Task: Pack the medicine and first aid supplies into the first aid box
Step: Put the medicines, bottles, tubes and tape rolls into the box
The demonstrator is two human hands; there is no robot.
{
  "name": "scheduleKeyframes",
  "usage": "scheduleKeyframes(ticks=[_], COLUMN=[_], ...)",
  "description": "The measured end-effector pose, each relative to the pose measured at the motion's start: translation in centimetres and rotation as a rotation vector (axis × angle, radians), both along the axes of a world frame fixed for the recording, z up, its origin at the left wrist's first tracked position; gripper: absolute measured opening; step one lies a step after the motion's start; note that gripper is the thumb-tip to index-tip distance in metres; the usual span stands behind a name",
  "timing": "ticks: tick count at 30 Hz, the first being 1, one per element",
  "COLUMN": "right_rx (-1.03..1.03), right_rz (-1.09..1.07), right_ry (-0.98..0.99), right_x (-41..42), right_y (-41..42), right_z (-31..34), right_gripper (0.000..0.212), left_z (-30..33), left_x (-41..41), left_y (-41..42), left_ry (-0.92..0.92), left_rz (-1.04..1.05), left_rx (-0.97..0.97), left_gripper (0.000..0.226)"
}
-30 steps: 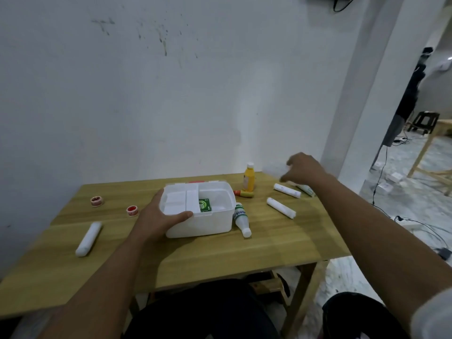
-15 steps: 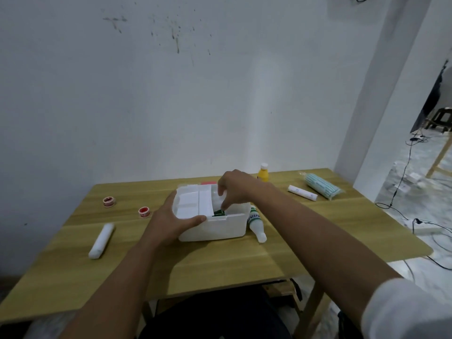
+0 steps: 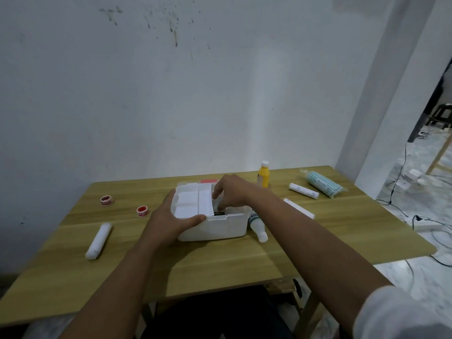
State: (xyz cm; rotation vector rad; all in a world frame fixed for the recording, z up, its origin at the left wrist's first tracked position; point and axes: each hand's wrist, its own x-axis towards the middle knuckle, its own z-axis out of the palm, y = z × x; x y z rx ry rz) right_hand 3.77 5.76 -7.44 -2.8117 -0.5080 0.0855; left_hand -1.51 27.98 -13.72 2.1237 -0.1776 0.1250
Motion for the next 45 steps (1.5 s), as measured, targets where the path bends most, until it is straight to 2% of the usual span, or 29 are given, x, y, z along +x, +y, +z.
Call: scheduleKeyframes(ticks=[3,10,13,16,19,22,24,26,29,31,35,39,42,45], right_rx=[0.032,0.172,0.374,0.448,0.359,0.147,0.0,-0.055,-0.058,-0.01,0.284,0.674,0.657,0.41], right_rz=[-0.008,-0.022,-0.124,-0.298,-0.538,-0.766,-0.822,-0.839,-0.852,-0.871,-0.78,-0.516,-0.298,-0.14], right_ry=[-0.007,0.003,-0.061,-0.196,-0.285,-0.19,-0.076,0.004,-0.075,-0.163,-0.285,-0.165,0.019,0.077], right_x=[0.0,-0.3,-0.2,0.8,2.1,3.2,3.6,3.6,2.7,2.4,1.7,-0.5,-2.2,-3.0], right_y=[0.1,-0.7,-3.8,-10.4,-18.9,-26.4,-29.9,-31.9,-32.5,-31.7,-28.1,-21.7,-16.7,-12.3], right_z=[-0.1,0.4,2.7,4.1,2.4,-1.2,-3.7,-5.9,-7.0,-5.9,-0.5,4.6,6.2,6.1], right_gripper=[0.04,0.043,0.039,0.031,0.028,0.037,0.045,0.047,0.035,0.035,0.042,0.037,0.035,0.033], left_z=[0.1,0.2,0.5,0.6,0.7,0.8,0.8,0.9,0.9,0.7,0.7,1.0,1.3,1.6], left_x=[0.1,-0.1,-0.4,-0.6,-0.6,-0.6,-0.4,-0.3,-0.3,-0.3,-0.4,-0.8,-1.0,-1.3], left_y=[-0.1,0.1,0.3,0.0,-0.6,-0.6,-0.5,-0.6,-0.9,-0.9,-0.7,-0.8,-0.8,-0.6], left_ry=[-0.002,0.003,0.023,-0.012,-0.017,0.014,0.022,0.016,-0.013,-0.022,-0.013,-0.009,0.01,0.021], left_rz=[0.011,0.006,-0.005,0.009,0.024,0.001,0.014,0.018,0.02,0.038,0.042,0.05,0.051,0.039], left_rx=[0.019,0.021,0.004,-0.003,-0.015,-0.019,-0.024,-0.022,-0.001,-0.006,-0.003,0.006,0.026,0.024], left_gripper=[0.113,0.114,0.122,0.109,0.101,0.108,0.103,0.085,0.074,0.078,0.098,0.099,0.104,0.105])
